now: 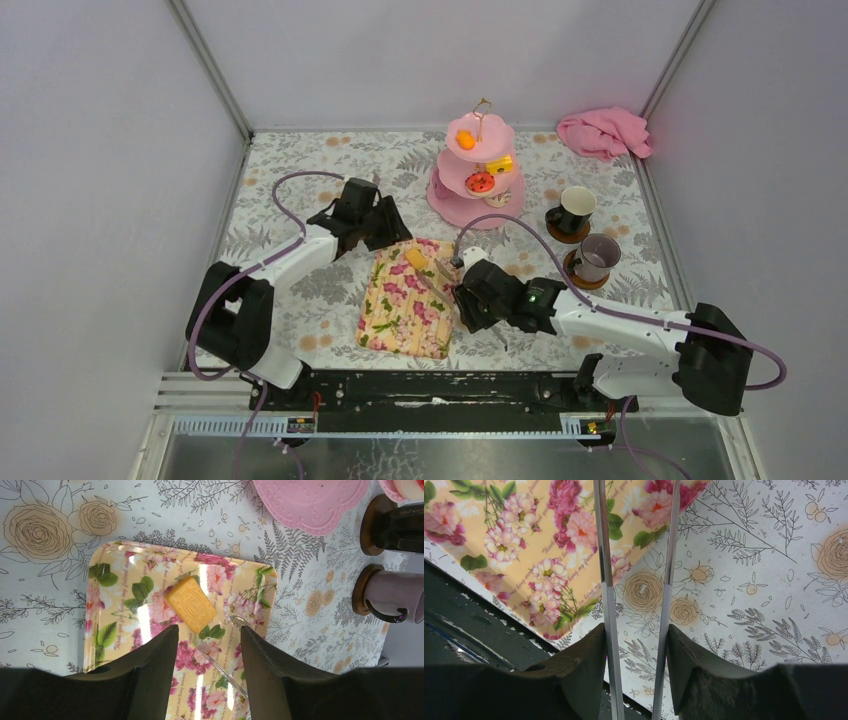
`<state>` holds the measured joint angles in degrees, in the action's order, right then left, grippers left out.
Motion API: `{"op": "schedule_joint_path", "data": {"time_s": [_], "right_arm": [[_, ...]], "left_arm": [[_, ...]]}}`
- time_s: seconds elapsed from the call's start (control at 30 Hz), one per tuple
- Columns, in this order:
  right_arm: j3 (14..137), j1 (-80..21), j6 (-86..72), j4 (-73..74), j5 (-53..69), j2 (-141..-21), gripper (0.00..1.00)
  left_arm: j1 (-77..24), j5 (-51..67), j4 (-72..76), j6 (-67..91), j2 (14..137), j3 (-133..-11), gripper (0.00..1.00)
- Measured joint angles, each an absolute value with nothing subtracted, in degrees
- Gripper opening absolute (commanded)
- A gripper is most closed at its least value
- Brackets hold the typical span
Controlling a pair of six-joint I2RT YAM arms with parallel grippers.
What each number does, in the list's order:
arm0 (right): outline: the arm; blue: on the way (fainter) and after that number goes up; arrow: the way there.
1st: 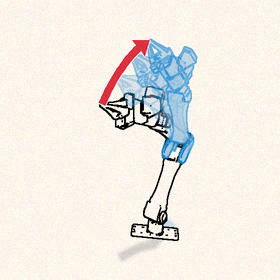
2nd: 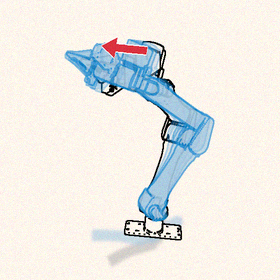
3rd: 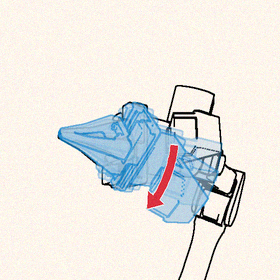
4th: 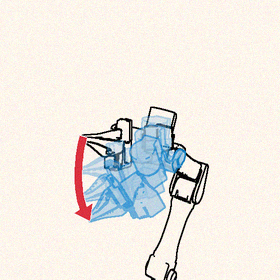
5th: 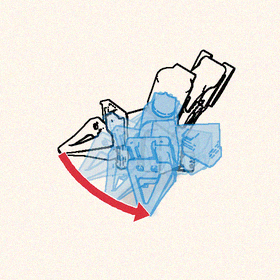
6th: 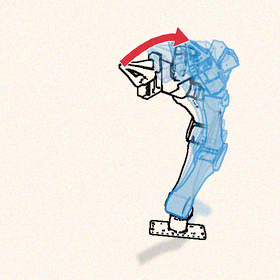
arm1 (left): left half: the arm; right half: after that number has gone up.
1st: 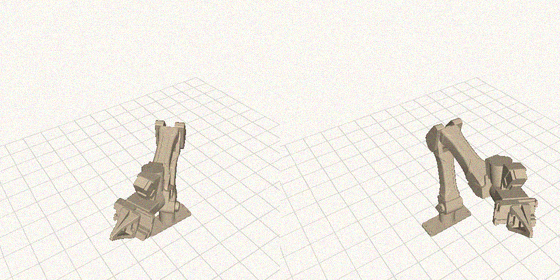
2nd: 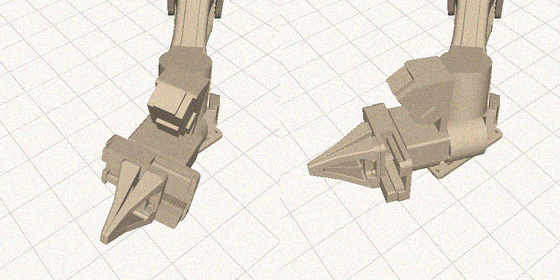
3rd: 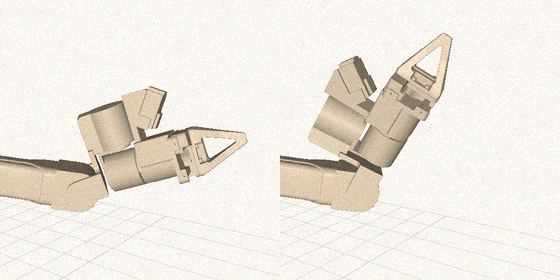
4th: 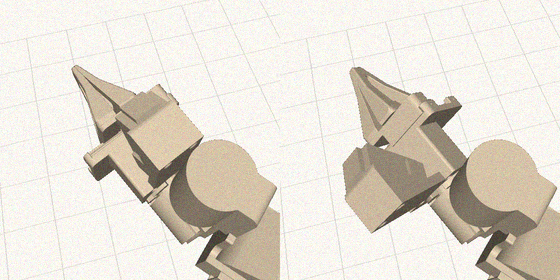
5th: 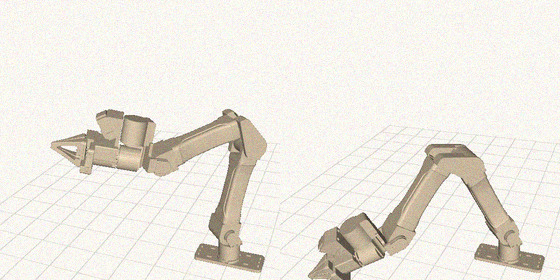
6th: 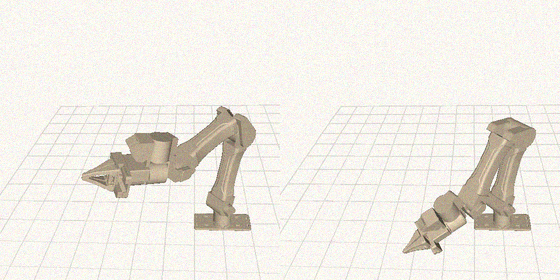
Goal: Serve the afternoon tea
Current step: Pick up the desert from the tray.
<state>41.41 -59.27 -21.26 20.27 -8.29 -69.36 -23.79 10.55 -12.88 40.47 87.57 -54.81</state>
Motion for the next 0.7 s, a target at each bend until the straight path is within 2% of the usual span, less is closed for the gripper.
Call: {"op": "schedule_joint_path", "data": {"time_s": [0.7], "right_arm": [[46.46, -59.37, -20.71, 20.21, -9.65, -75.83, 0.52]], "left_arm": [[-23.57, 11.62, -12.71, 40.73, 87.57, -54.04, 0.56]]}}
